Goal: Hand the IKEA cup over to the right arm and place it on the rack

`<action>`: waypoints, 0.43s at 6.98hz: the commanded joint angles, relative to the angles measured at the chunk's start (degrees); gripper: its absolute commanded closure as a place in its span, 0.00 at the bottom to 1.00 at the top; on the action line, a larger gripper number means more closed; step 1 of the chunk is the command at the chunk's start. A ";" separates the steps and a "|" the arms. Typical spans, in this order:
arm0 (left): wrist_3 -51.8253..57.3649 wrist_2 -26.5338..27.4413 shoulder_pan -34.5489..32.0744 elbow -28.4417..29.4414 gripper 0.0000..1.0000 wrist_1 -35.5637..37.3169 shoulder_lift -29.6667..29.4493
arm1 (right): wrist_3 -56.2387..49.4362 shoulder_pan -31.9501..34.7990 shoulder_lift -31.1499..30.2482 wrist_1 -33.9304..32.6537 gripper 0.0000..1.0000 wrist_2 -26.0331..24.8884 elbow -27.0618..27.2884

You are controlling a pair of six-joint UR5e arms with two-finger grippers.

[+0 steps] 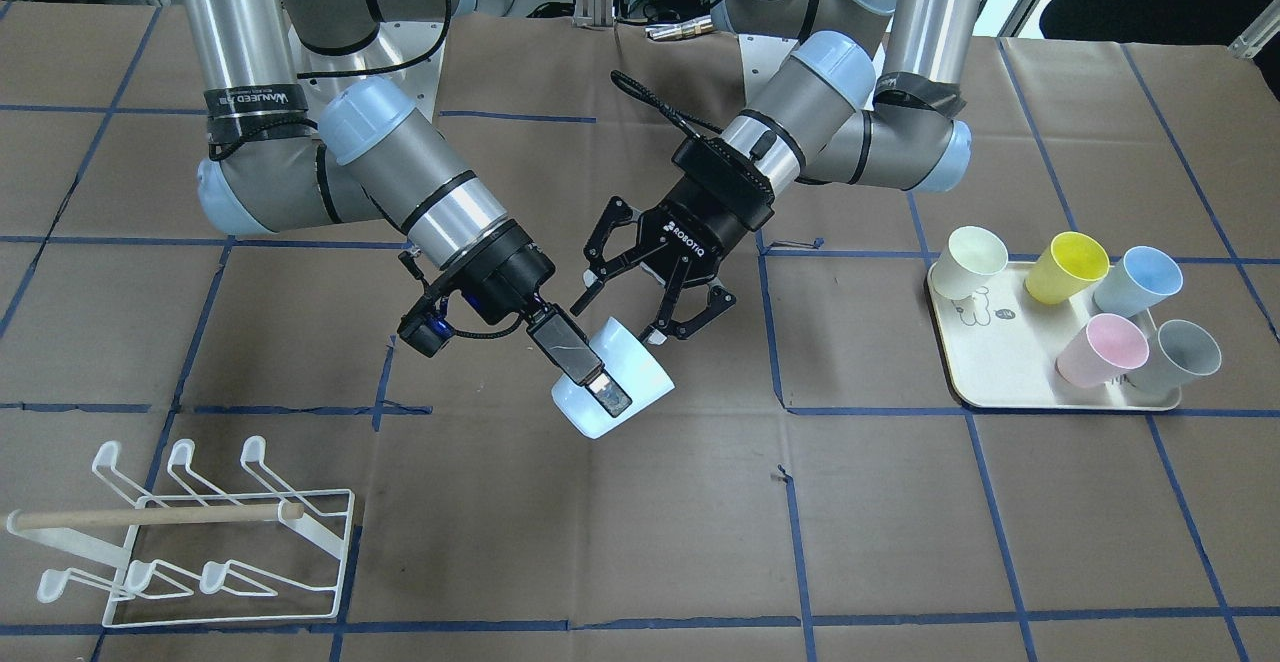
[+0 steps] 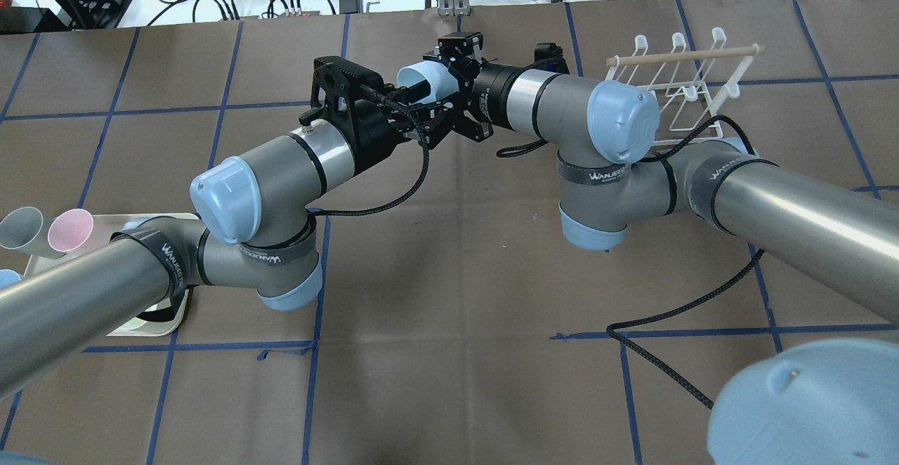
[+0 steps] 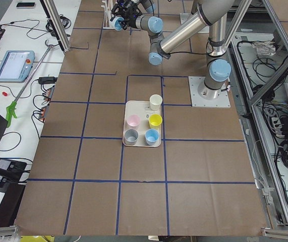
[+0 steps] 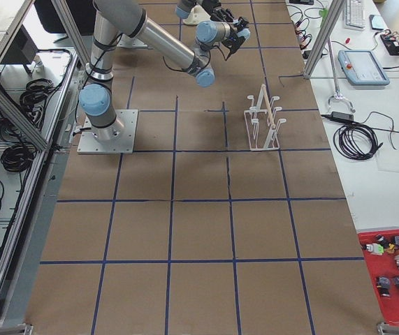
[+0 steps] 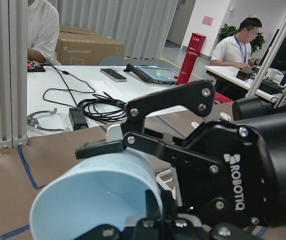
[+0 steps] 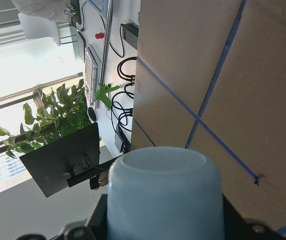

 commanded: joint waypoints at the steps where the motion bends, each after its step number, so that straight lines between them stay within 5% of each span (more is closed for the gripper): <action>1: -0.03 -0.16 0.56 -0.24 0.01 -0.17 0.81 | 0.01 -0.01 -0.03 0.00 0.44 0.01 0.00; 3: -0.03 -0.42 3.35 -0.77 0.01 -0.61 1.96 | -0.08 -0.09 -0.03 0.00 0.44 0.10 -0.17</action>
